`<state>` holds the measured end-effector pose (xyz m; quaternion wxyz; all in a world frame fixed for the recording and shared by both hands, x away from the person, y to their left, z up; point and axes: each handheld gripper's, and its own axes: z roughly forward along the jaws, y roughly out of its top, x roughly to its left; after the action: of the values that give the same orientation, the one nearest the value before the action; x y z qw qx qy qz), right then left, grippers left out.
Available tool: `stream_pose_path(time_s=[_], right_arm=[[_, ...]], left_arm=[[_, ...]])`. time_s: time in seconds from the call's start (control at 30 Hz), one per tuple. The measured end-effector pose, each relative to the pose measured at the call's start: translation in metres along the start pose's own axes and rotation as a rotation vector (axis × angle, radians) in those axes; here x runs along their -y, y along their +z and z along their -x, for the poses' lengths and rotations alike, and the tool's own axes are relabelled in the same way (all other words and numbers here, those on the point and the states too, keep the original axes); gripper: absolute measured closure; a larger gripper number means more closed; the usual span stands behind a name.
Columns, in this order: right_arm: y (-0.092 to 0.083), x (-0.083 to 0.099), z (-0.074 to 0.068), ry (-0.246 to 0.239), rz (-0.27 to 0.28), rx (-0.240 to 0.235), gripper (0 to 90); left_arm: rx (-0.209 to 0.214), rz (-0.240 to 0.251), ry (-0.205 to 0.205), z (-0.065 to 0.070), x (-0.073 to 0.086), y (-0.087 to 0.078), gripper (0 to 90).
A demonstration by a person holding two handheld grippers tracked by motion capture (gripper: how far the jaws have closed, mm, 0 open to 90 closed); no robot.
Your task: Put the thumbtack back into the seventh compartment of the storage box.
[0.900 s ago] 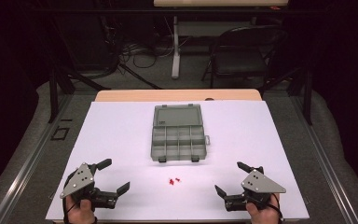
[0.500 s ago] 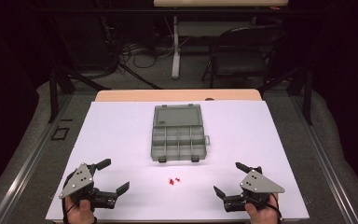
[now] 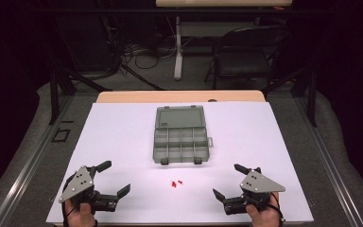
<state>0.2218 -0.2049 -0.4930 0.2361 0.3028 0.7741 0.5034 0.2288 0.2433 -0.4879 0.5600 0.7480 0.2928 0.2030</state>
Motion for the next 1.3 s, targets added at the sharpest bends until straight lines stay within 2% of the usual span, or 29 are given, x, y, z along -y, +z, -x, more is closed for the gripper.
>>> stream_pose_path(time_s=[0.07, 0.2, 0.37, 0.8, 0.93, 1.3], right_arm=[[0.003, -0.003, -0.002, -0.009, -0.016, -0.023, 0.0], [0.013, -0.008, -0.008, -0.032, -0.053, -0.035, 0.9], [0.026, -0.013, -0.011, -0.038, -0.094, -0.091, 0.0], [0.054, -0.025, -0.007, -0.027, -0.158, -0.122, 0.0], [0.065, -0.027, -0.006, -0.006, -0.177, -0.115, 0.0], [0.091, -0.032, -0.007, -0.004, -0.218, -0.127, 0.8]], left_arm=[[-0.001, 0.002, -0.001, 0.000, 0.000, 0.000, 0.7], [0.005, -0.001, 0.005, 0.000, 0.001, 0.000, 0.7], [0.004, -0.002, 0.003, 0.001, 0.001, 0.000, 0.7], [0.007, 0.004, 0.000, 0.000, 0.002, -0.002, 1.1], [0.004, 0.006, -0.006, -0.002, 0.003, -0.002, 1.2], [-0.001, 0.010, -0.012, -0.002, 0.003, -0.003, 1.8]])
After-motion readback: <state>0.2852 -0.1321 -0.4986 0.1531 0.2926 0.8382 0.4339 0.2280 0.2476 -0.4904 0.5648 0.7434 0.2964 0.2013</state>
